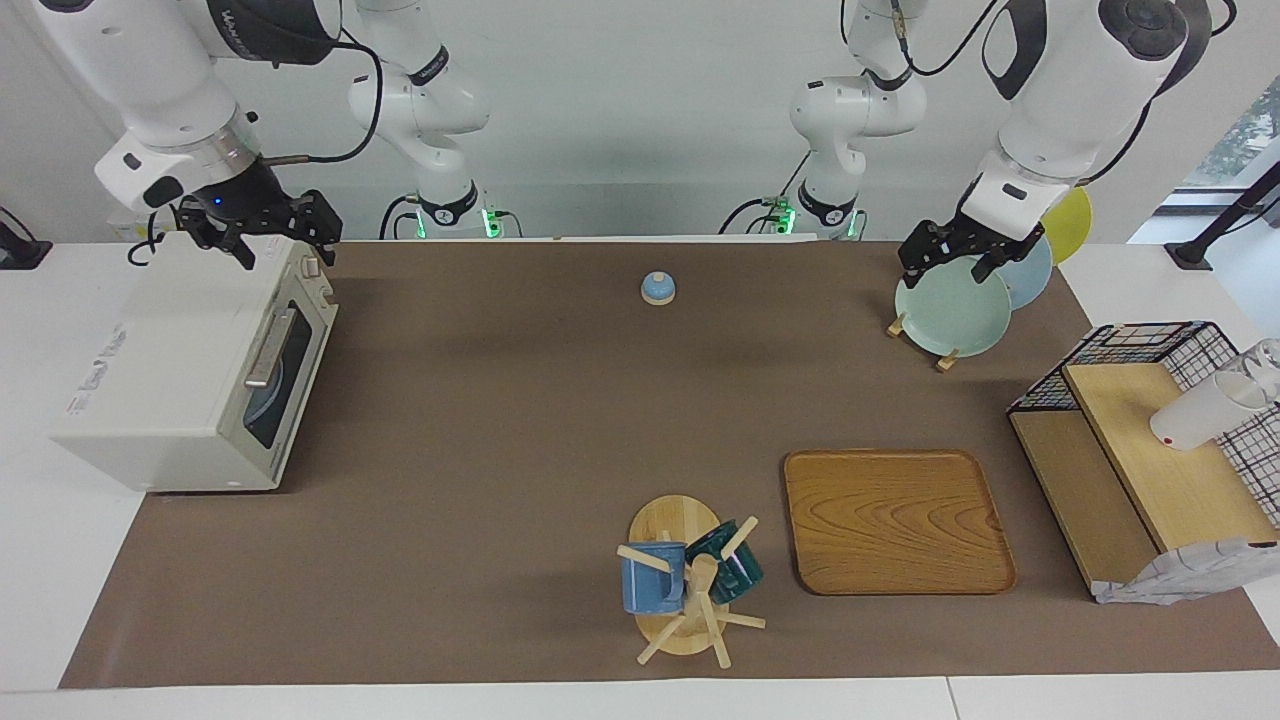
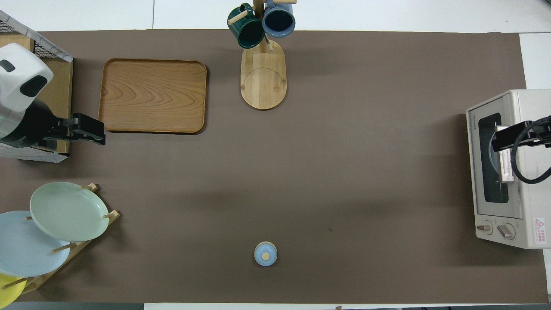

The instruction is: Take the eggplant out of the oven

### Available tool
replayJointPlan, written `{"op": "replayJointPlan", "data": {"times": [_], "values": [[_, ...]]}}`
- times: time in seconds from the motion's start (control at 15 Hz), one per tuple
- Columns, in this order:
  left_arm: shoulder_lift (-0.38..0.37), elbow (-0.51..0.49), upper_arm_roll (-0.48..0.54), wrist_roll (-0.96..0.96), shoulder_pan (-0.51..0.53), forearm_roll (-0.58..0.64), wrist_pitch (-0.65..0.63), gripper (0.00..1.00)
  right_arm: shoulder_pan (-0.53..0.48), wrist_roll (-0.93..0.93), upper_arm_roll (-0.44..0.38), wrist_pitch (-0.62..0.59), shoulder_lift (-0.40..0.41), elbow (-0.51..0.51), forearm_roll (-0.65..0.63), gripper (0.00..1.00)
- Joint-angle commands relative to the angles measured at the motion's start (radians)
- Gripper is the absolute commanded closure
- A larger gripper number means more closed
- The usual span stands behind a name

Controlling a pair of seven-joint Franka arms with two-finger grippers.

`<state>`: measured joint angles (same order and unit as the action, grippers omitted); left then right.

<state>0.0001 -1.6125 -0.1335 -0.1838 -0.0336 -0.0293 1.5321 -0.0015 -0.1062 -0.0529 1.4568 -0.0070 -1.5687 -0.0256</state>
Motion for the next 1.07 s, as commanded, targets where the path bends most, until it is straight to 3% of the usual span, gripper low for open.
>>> {"op": "replayJointPlan", "data": {"times": [0.0, 0.67, 0.73, 0.8, 0.87, 1.0], "values": [[-0.014, -0.006, -0.005, 0.009, 0.012, -0.009, 0.000, 0.00, -0.006, 0.017, 0.001, 0.013, -0.008, -0.002, 0.026, 0.00], [-0.014, -0.006, -0.006, 0.009, 0.012, -0.009, 0.000, 0.00, -0.003, 0.006, 0.001, 0.052, -0.021, -0.031, 0.026, 0.00], [-0.014, -0.006, -0.005, 0.009, 0.014, -0.009, -0.004, 0.00, -0.003, 0.002, 0.001, 0.071, -0.030, -0.051, 0.026, 0.29], [-0.014, -0.006, -0.006, 0.009, 0.014, -0.009, -0.003, 0.00, -0.012, -0.024, -0.001, 0.076, -0.033, -0.057, 0.026, 0.73], [-0.014, -0.006, -0.005, 0.009, 0.014, -0.009, -0.001, 0.00, -0.014, -0.053, -0.002, 0.077, -0.033, -0.059, 0.026, 1.00], [-0.014, -0.006, -0.006, 0.009, 0.012, -0.009, -0.001, 0.00, -0.018, -0.113, -0.010, 0.085, -0.047, -0.092, 0.024, 1.00]]}}
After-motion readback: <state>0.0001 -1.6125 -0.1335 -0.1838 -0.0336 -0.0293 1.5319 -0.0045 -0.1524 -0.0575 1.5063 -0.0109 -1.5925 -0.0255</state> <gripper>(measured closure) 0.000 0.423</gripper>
